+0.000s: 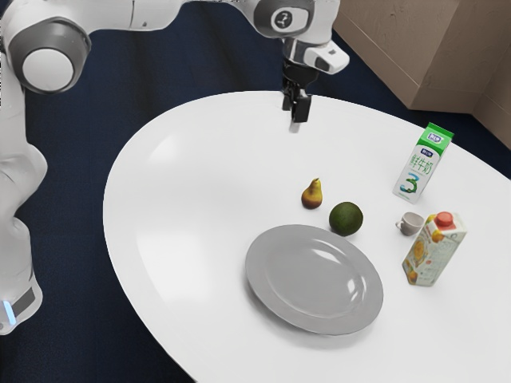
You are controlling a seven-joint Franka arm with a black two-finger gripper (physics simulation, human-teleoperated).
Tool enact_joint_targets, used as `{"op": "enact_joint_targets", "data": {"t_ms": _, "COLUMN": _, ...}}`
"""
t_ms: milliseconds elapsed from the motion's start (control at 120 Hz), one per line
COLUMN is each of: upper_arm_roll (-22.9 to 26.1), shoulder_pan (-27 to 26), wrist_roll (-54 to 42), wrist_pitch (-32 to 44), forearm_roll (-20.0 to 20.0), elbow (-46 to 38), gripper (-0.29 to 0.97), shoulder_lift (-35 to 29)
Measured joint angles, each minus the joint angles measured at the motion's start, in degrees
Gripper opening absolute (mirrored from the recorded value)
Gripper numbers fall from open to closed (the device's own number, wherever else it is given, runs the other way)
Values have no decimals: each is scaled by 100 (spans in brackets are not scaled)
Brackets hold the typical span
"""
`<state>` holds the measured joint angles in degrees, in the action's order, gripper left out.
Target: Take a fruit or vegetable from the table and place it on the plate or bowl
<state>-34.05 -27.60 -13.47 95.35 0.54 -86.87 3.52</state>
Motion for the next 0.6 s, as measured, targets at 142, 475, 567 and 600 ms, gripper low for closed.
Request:
{"op": "enact_joint_targets", "data": {"t_ms": 142, "upper_arm_roll": 3, "shoulder_pan": -134, "wrist_roll": -34, "wrist_pitch": 352, "forearm_roll": -21, "elbow": -347, "gripper": 66, "shoulder_lift": 92}}
{"op": "enact_joint_targets", "data": {"t_ms": 475, "upper_arm_roll": -4, "shoulder_pan": -279, "wrist_roll": -70, "wrist_pitch": 2243, "forearm_roll": 8, "elbow": -1425, "gripper": 66, "shoulder_lift": 82}}
{"op": "enact_joint_targets", "data": {"t_ms": 567, "upper_arm_roll": 2, "shoulder_pan": -292, "wrist_roll": -48, "wrist_pitch": 2637, "forearm_roll": 90, "elbow": -1478, "gripper": 66, "shoulder_lift": 327}}
{"op": "enact_joint_targets", "data": {"t_ms": 600, "upper_arm_roll": 3, "shoulder_pan": -326, "wrist_roll": -40, "wrist_pitch": 2763, "forearm_roll": 157, "elbow": -1481, "gripper": 66, "shoulder_lift": 428}}
